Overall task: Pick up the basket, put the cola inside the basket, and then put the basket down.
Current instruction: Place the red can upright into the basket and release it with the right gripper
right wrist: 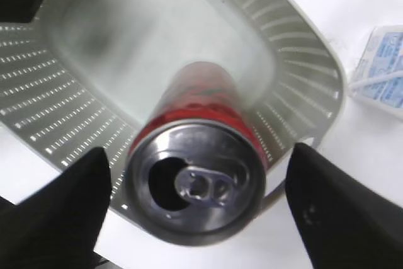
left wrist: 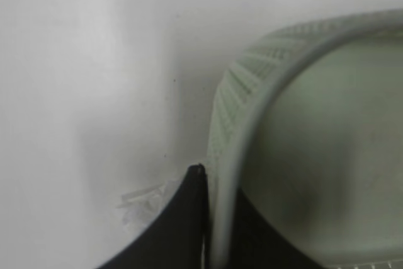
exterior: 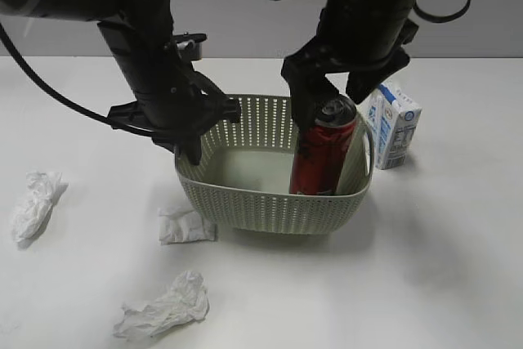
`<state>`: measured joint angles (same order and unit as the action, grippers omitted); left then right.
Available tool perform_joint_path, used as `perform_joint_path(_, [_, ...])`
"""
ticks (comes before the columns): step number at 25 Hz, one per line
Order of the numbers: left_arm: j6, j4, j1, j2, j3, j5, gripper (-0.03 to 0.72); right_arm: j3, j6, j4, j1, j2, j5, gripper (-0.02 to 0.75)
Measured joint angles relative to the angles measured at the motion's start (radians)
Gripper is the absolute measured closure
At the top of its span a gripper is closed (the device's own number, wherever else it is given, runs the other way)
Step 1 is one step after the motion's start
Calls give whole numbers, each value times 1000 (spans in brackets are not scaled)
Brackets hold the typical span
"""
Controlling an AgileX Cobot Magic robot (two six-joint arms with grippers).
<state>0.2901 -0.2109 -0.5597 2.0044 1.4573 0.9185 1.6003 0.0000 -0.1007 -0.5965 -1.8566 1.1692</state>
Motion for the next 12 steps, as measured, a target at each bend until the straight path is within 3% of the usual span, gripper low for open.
perform_joint_path(6, [0,-10,0,0,0,12,690,57,-27,75,23,91,-17,80])
perform_joint_path(12, [0,-23,0,0,0,18,690,67,-32,61,227,117,11,90])
